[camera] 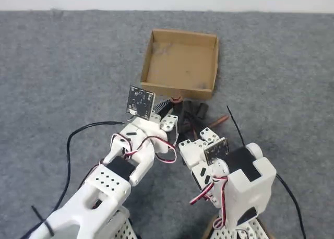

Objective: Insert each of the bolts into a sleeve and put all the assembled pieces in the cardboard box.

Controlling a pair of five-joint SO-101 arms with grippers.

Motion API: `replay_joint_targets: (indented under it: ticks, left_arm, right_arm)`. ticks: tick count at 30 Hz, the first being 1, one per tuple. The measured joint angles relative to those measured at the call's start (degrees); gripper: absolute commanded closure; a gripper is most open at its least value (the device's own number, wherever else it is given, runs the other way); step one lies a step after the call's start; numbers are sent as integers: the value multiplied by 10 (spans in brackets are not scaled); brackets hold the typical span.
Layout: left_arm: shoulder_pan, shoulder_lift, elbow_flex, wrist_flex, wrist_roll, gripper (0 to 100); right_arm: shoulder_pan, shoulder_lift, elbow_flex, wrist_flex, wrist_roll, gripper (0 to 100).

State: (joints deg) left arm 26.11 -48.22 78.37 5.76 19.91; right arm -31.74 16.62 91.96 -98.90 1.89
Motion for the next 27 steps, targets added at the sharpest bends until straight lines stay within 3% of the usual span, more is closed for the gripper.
replay_joint_targets:
  ticks: [17,24,27]
  left_arm:
    - [1,-8,22,-11,0,983]
    - [-4,-8,22,-11,0,789]
    - [-8,-8,23,-11,-1,760]
  right_arm:
    - [-1,0,0,0,0,992]
    - [2,0,0,0,0,992]
    - [2,0,0,0,0,992]
